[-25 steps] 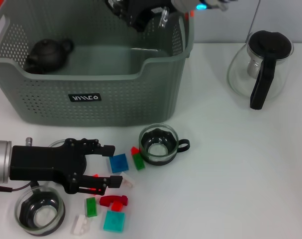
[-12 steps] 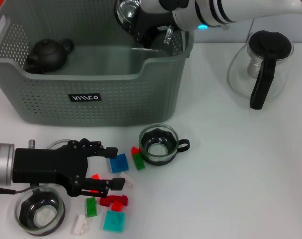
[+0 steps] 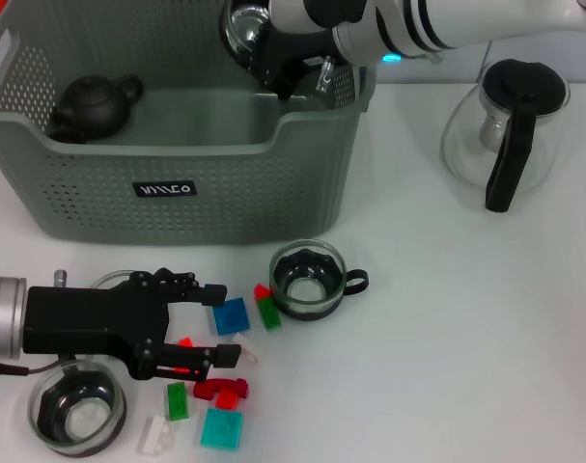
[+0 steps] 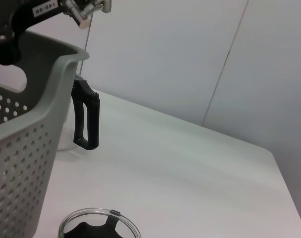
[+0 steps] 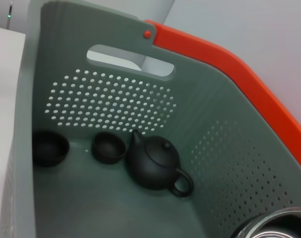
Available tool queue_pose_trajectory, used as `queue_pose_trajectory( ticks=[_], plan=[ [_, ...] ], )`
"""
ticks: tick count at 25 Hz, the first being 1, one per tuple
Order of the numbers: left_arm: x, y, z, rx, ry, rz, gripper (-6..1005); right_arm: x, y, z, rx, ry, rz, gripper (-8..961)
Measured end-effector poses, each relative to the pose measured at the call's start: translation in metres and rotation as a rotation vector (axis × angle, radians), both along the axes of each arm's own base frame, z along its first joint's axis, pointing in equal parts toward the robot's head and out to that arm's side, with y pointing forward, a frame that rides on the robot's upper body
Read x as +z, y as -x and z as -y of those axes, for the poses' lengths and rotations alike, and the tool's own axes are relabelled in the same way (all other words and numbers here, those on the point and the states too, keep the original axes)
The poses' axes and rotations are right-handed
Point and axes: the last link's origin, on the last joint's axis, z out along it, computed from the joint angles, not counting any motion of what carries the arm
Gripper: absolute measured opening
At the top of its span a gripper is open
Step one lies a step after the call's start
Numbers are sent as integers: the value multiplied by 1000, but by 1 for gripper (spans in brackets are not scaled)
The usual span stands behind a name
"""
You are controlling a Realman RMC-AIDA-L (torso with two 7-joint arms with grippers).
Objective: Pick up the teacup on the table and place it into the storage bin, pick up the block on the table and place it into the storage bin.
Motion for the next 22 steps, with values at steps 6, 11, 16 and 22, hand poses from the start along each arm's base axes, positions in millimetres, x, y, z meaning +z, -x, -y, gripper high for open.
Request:
queue_pose_trajectory(
  ticks=[6, 11, 16, 22],
  plan=[
    [0, 0, 0, 0, 0, 0, 824, 1, 1, 1, -30, 10, -22, 57],
    [0, 0, 0, 0, -1, -1, 824, 7, 3, 0, -35, 5, -44, 254],
    [1, 1, 0, 0, -3, -3, 824, 13, 3, 1, -30, -13, -56, 458],
    [2, 1, -1, 2, -4, -7, 824, 42, 21, 13, 18, -34, -149, 604]
  ],
)
